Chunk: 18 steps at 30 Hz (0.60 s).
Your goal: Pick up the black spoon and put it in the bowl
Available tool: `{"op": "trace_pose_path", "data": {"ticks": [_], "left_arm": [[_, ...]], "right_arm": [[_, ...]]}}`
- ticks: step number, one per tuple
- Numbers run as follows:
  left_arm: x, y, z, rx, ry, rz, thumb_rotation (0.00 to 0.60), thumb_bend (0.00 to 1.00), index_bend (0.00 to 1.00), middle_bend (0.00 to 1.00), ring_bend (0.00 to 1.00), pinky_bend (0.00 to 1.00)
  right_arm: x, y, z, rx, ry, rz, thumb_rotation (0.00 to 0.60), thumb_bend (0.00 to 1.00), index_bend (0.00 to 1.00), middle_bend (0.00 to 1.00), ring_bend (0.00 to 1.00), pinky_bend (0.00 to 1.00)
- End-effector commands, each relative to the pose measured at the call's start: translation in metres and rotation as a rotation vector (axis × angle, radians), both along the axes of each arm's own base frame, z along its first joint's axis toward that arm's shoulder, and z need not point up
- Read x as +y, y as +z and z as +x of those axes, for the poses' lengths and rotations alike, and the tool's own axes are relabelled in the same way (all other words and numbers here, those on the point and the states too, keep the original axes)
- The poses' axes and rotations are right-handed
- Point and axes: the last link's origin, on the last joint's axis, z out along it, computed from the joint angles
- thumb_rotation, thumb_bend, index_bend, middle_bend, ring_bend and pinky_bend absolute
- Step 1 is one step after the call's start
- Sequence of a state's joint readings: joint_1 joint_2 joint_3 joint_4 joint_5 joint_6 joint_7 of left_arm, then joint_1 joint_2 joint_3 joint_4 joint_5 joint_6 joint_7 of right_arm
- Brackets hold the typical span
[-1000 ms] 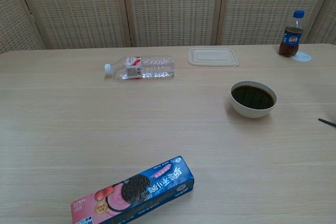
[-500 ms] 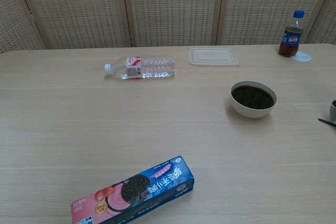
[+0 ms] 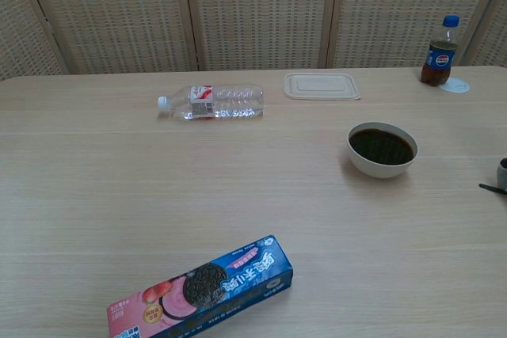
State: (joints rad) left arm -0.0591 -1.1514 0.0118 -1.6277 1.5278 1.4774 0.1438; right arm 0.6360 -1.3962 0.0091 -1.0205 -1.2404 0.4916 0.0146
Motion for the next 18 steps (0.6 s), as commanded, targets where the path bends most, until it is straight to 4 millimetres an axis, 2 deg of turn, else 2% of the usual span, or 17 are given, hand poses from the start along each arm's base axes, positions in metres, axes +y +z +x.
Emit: {"op": "trace_pose_path", "data": {"ticks": [1,5,18], "left_arm": [[0.000,0.000,0.000,-0.002,-0.001,-0.002,0.600,0.45,0.07,0.00,0.00,0.00],[0.000,0.000,-0.001,-0.002,0.001,-0.001,0.600,0.45,0.07,0.00,0.00,0.00],[0.000,-0.001,-0.002,-0.007,0.004,-0.006,0.600,0.45,0.07,0.00,0.00,0.00]], "right_arm": [[0.005,-0.002,0.003,-0.003,0.015,0.015,0.600,0.86,0.33,1.00,1.00,1.00],[0.014,-0.005,0.011,-0.024,0.042,0.030,0.600,0.86,0.33,1.00,1.00,1.00],[0.032,-0.004,0.019,-0.044,0.068,0.043,0.600,0.86,0.33,1.00,1.00,1.00]]}}
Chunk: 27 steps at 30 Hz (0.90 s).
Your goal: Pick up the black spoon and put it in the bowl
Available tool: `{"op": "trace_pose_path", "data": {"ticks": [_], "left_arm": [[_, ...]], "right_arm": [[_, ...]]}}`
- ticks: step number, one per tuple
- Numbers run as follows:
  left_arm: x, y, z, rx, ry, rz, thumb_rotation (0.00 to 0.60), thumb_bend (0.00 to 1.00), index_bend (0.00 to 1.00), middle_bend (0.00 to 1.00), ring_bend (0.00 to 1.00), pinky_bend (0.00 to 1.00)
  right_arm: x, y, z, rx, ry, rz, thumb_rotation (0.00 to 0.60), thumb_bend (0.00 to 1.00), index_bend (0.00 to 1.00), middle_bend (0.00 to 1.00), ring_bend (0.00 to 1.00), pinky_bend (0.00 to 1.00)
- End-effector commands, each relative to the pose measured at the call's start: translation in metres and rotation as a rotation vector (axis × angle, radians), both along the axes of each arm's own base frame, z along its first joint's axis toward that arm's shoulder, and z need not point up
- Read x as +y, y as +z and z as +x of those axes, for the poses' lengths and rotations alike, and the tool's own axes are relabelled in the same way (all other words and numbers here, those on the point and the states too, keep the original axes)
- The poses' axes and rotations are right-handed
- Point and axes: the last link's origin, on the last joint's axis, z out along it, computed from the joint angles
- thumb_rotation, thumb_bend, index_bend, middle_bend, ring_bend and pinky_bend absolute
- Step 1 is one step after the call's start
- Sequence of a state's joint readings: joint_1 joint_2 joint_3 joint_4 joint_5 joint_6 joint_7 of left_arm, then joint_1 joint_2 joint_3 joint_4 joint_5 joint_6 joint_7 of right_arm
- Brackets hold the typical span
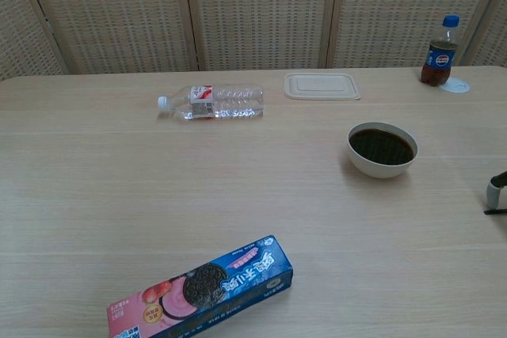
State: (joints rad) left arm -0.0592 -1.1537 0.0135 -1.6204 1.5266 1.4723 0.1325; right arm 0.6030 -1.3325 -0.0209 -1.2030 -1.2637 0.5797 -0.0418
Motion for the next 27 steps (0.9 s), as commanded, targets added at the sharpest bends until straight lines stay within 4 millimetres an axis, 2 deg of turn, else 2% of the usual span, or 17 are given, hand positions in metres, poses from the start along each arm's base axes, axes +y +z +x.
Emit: {"op": "trace_pose_path", "data": {"ticks": [1,5,8,10,12,16,20,22,25,27], "left_arm": [[0.000,0.000,0.000,-0.001,0.000,-0.001,0.600,0.45,0.07,0.00,0.00,0.00],[0.000,-0.001,0.000,-0.003,-0.001,-0.002,0.600,0.45,0.07,0.00,0.00,0.00],[0.001,-0.001,0.000,-0.006,-0.002,-0.002,0.600,0.45,0.07,0.00,0.00,0.00],[0.001,-0.001,0.000,-0.007,-0.003,-0.002,0.600,0.45,0.07,0.00,0.00,0.00],[0.001,-0.001,0.000,-0.009,-0.004,-0.001,0.600,0.45,0.07,0.00,0.00,0.00],[0.001,-0.001,-0.001,-0.013,-0.005,0.001,0.600,0.45,0.07,0.00,0.00,0.00],[0.001,-0.001,-0.002,-0.017,-0.005,0.001,0.600,0.45,0.07,0.00,0.00,0.00],[0.001,-0.001,-0.002,-0.018,-0.006,0.002,0.600,0.45,0.07,0.00,0.00,0.00],[0.001,-0.001,-0.003,-0.018,-0.005,0.003,0.600,0.45,0.07,0.00,0.00,0.00],[0.001,0.000,-0.004,-0.018,-0.004,0.004,0.600,0.45,0.07,0.00,0.00,0.00]], "right_arm": [[0.002,0.003,0.001,-0.001,0.008,-0.009,0.600,0.86,0.33,1.00,1.00,1.00],[0.003,0.008,0.005,-0.009,0.017,-0.025,0.600,0.86,0.33,0.97,1.00,1.00],[0.003,0.014,0.009,-0.015,0.031,-0.049,0.600,0.83,0.39,0.87,0.97,1.00],[0.004,0.019,0.013,-0.016,0.051,-0.079,0.600,0.73,0.46,0.75,0.86,1.00],[0.006,0.024,0.016,-0.022,0.063,-0.110,0.600,0.64,0.48,0.65,0.75,0.99],[0.011,0.030,0.024,-0.052,0.079,-0.192,0.600,0.47,0.50,0.51,0.58,0.92],[0.014,0.032,0.030,-0.087,0.098,-0.300,0.600,0.42,0.53,0.47,0.50,0.73],[0.016,0.030,0.030,-0.084,0.106,-0.322,0.600,0.40,0.53,0.48,0.48,0.61],[0.017,0.028,0.029,-0.083,0.111,-0.337,0.600,0.36,0.53,0.57,0.53,0.62],[0.017,0.027,0.029,-0.082,0.112,-0.343,0.600,0.31,0.52,0.60,0.57,0.64]]}}
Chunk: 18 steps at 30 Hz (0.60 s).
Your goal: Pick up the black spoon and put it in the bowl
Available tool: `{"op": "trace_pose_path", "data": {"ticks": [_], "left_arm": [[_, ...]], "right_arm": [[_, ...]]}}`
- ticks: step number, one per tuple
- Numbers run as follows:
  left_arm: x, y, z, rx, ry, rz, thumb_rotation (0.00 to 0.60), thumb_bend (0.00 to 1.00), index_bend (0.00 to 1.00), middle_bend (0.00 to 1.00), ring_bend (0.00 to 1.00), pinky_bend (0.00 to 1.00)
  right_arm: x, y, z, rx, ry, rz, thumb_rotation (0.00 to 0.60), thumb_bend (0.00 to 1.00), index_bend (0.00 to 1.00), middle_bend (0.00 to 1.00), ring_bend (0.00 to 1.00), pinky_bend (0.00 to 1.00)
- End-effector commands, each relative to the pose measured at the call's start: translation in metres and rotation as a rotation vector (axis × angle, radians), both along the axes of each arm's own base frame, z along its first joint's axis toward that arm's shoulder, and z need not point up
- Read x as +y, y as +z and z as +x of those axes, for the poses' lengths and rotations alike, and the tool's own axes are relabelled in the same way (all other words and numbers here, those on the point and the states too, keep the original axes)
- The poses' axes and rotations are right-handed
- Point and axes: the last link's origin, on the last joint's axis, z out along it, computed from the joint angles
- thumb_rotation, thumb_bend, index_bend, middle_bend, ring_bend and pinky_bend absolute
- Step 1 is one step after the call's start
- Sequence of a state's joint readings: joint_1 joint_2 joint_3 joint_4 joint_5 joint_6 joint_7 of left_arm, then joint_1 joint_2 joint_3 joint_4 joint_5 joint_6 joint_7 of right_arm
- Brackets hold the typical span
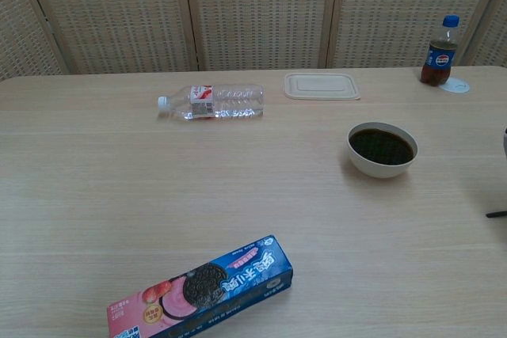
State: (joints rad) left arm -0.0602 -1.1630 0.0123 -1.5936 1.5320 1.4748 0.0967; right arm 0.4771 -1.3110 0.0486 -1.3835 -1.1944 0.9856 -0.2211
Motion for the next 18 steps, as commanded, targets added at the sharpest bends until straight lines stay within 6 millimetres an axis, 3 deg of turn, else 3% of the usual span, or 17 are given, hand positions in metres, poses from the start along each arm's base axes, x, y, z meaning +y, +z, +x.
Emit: {"op": "trace_pose_path", "data": {"ticks": [1,5,13,18], "left_arm": [[0.000,0.000,0.000,-0.001,0.000,0.001,0.600,0.45,0.07,0.00,0.00,0.00],[-0.001,0.000,-0.002,-0.002,0.004,0.001,0.600,0.45,0.07,0.00,0.00,0.00],[-0.003,0.003,-0.005,-0.005,0.003,0.007,0.600,0.45,0.07,0.00,0.00,0.00],[-0.004,0.005,-0.005,-0.004,0.000,0.010,0.600,0.45,0.07,0.00,0.00,0.00]], "right_arm": [[0.001,-0.002,-0.001,0.002,0.000,-0.013,0.600,0.30,0.52,0.59,0.57,0.64],[0.001,-0.005,-0.002,0.014,0.021,-0.043,0.600,0.29,0.52,0.64,0.62,0.68],[-0.003,-0.020,-0.015,0.003,0.000,-0.035,0.600,0.28,0.55,0.91,0.90,0.95],[-0.008,-0.027,-0.021,0.011,-0.018,-0.013,0.600,0.29,0.59,0.98,0.97,1.00]]}}
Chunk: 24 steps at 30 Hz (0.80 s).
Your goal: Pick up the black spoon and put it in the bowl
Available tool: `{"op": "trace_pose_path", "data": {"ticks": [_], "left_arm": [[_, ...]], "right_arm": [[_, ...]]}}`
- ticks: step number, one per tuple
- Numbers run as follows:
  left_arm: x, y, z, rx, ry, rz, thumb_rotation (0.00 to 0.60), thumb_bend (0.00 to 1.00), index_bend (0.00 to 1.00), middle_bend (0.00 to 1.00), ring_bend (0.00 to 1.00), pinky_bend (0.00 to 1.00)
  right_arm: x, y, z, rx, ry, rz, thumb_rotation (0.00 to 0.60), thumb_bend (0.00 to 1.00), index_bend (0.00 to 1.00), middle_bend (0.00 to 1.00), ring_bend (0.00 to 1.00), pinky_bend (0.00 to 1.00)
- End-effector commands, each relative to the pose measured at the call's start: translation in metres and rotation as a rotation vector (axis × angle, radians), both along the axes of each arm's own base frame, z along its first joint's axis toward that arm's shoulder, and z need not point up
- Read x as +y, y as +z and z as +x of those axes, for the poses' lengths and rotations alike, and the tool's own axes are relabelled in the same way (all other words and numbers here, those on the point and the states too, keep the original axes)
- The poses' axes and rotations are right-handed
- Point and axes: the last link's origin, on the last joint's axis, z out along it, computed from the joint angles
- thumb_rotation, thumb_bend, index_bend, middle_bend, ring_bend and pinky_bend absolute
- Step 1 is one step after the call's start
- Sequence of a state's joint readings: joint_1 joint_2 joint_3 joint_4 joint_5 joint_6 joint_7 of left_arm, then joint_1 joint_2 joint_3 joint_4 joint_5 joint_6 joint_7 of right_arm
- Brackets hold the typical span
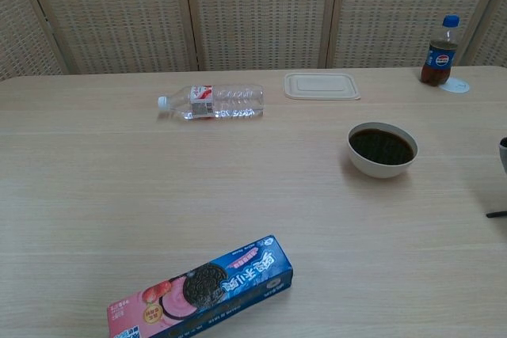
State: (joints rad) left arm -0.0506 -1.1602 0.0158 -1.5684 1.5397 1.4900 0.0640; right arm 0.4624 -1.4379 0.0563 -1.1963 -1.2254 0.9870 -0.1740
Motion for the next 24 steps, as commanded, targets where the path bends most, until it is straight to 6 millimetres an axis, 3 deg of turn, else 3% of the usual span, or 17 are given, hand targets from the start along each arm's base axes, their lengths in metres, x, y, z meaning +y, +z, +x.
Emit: {"op": "trace_pose_path", "data": {"ticks": [1,12,24], "left_arm": [[0.000,0.000,0.000,0.000,0.000,0.001,0.600,0.45,0.07,0.00,0.00,0.00],[-0.001,0.001,-0.002,0.001,0.002,-0.001,0.600,0.45,0.07,0.00,0.00,0.00],[-0.001,0.000,-0.001,-0.001,0.002,-0.012,0.600,0.45,0.07,0.00,0.00,0.00]], "right_arm": [[-0.003,-0.007,-0.003,-0.002,-0.012,0.021,0.600,0.31,0.59,0.99,0.97,1.00],[-0.005,-0.015,-0.007,0.013,-0.024,0.050,0.600,0.47,0.59,0.99,0.98,1.00],[-0.005,-0.021,-0.003,0.023,-0.013,0.066,0.600,0.50,0.59,0.99,0.98,1.00]]}}
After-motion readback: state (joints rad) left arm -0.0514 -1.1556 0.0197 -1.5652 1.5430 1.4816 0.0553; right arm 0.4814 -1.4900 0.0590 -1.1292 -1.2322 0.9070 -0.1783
